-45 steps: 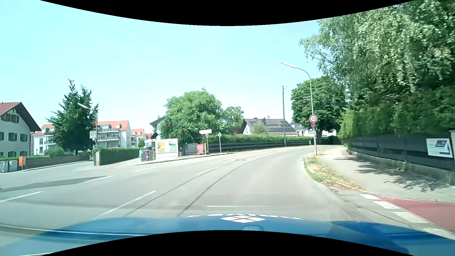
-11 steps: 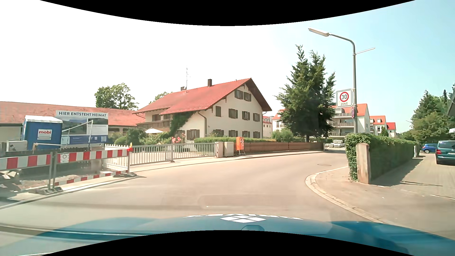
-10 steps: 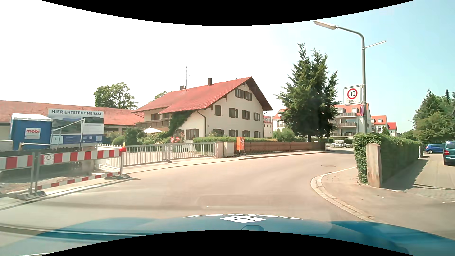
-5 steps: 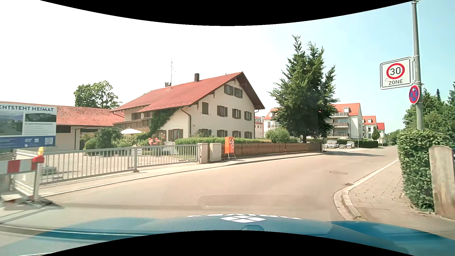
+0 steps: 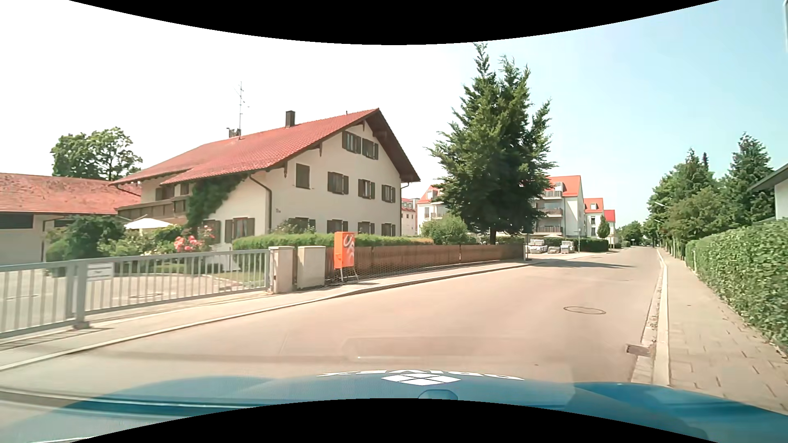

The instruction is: Follow the waypoints while adhering to traffic rules and regulations

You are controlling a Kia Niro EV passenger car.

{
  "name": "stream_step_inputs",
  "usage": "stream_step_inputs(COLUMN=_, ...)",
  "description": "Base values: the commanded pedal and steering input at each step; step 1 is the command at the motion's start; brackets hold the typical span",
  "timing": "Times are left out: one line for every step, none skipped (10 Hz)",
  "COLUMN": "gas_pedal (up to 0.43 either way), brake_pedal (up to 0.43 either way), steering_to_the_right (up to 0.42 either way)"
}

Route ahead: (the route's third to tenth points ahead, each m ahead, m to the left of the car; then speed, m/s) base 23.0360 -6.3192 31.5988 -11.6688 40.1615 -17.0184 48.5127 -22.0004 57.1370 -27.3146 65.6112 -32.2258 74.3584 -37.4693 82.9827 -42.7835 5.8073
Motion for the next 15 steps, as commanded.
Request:
stream_step_inputs(gas_pedal=0.039, brake_pedal=0.000, steering_to_the_right=0.234)
stream_step_inputs(gas_pedal=0.039, brake_pedal=0.000, steering_to_the_right=0.244)
stream_step_inputs(gas_pedal=0.047, brake_pedal=0.000, steering_to_the_right=0.261)
stream_step_inputs(gas_pedal=0.047, brake_pedal=0.000, steering_to_the_right=0.278)
stream_step_inputs(gas_pedal=0.059, brake_pedal=0.000, steering_to_the_right=0.284)
stream_step_inputs(gas_pedal=0.059, brake_pedal=0.000, steering_to_the_right=0.284)
stream_step_inputs(gas_pedal=0.067, brake_pedal=0.000, steering_to_the_right=0.284)
stream_step_inputs(gas_pedal=0.067, brake_pedal=0.000, steering_to_the_right=0.284)
stream_step_inputs(gas_pedal=0.067, brake_pedal=0.000, steering_to_the_right=0.279)
stream_step_inputs(gas_pedal=0.067, brake_pedal=0.000, steering_to_the_right=0.264)
stream_step_inputs(gas_pedal=0.067, brake_pedal=0.000, steering_to_the_right=0.246)
stream_step_inputs(gas_pedal=0.079, brake_pedal=0.000, steering_to_the_right=0.223)
stream_step_inputs(gas_pedal=0.087, brake_pedal=0.000, steering_to_the_right=0.202)
stream_step_inputs(gas_pedal=0.087, brake_pedal=0.000, steering_to_the_right=0.185)
stream_step_inputs(gas_pedal=0.098, brake_pedal=0.000, steering_to_the_right=0.158)
